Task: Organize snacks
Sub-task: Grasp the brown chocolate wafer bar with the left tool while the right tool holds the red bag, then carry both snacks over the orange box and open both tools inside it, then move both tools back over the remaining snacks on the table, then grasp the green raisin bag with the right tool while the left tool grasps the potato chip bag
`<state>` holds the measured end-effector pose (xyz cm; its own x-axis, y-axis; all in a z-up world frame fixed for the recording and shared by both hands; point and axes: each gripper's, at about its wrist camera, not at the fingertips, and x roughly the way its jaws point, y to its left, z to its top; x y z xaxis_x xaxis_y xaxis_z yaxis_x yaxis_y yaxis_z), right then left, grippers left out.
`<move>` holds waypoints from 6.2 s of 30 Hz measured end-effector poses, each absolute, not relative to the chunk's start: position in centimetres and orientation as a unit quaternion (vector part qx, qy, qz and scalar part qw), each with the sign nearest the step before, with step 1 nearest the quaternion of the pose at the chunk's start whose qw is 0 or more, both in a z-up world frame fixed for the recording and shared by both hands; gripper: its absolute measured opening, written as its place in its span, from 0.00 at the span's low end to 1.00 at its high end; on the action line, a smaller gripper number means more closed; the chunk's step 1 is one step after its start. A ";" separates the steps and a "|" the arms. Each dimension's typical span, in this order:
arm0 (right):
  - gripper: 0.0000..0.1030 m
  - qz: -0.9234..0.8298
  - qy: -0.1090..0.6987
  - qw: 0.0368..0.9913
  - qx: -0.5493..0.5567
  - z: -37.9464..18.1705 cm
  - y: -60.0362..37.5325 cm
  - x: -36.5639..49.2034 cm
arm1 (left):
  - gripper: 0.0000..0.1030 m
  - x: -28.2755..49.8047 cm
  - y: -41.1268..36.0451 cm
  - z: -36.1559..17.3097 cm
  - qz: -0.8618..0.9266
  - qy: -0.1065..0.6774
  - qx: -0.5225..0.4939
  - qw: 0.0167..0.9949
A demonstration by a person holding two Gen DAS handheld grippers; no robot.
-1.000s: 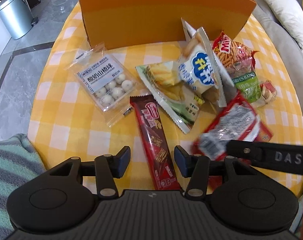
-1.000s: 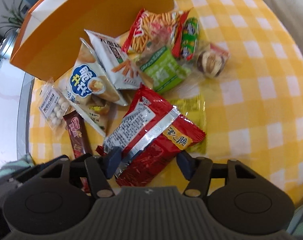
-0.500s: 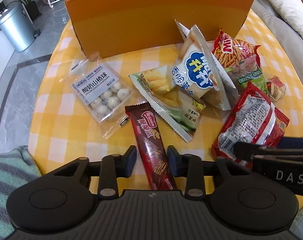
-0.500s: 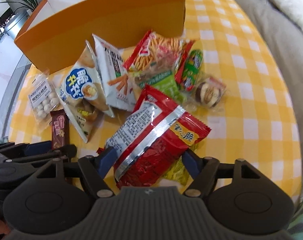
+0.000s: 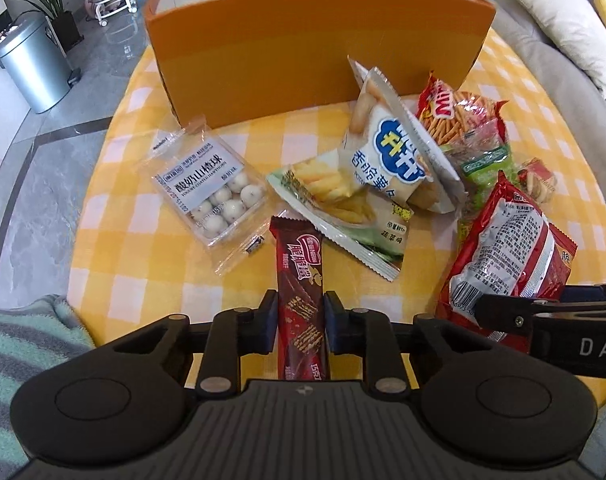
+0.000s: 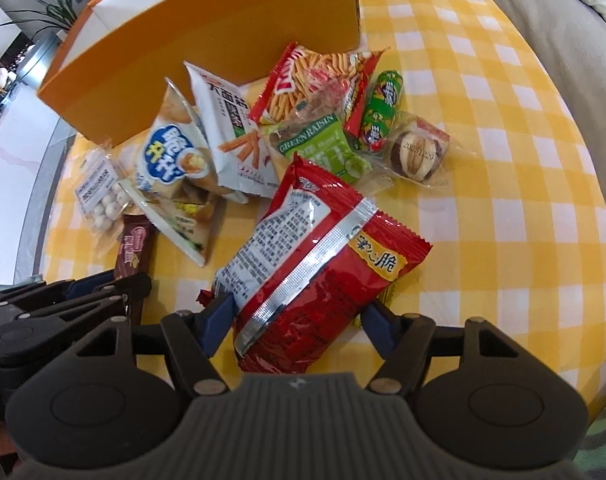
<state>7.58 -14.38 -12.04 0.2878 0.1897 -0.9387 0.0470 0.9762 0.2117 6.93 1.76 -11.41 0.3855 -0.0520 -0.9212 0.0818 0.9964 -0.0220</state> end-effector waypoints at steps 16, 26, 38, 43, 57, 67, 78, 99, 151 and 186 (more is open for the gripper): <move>0.65 0.125 0.484 0.863 0.077 -5.3 -15.6 6.0 | 0.25 4.5 1.6 -3.1 -0.081 0.456 -0.003 0.886; 0.65 0.163 0.423 0.891 0.022 -1.7 -15.4 7.7 | 0.25 8.1 2.0 0.8 -0.095 0.398 0.005 0.912; 0.65 0.213 0.360 0.906 -0.065 1.1 -12.2 15.7 | 0.25 16.9 3.7 3.1 -0.084 0.377 0.004 0.923; 0.65 0.233 0.348 0.903 -0.100 0.8 -10.6 20.3 | 0.25 20.9 4.9 2.4 -0.087 0.395 0.001 0.914; 0.63 0.267 0.469 0.835 -0.111 -4.2 -7.7 32.9 | 0.25 27.0 5.2 -3.2 -0.081 0.493 0.043 0.865; 0.44 0.290 0.535 0.789 -0.082 -8.1 -6.4 35.3 | 0.25 28.4 4.5 -5.6 -0.073 0.536 0.083 0.837; 0.48 0.278 0.552 0.779 -0.108 -9.4 -5.2 34.5 | 0.25 28.3 4.4 -6.3 -0.055 0.542 0.099 0.832; 0.70 0.237 0.515 0.820 -0.076 -3.8 -8.6 30.8 | 0.50 23.7 4.8 -0.5 -0.037 0.459 0.092 0.883; 0.58 0.066 0.461 0.885 -0.014 -10.5 -18.3 6.0 | 0.57 5.0 0.0 -7.7 -0.077 0.462 -0.032 0.883; 0.41 0.099 0.456 0.884 -0.038 -13.3 -14.7 13.2 | 0.75 12.5 2.1 -10.8 -0.055 0.474 -0.111 0.872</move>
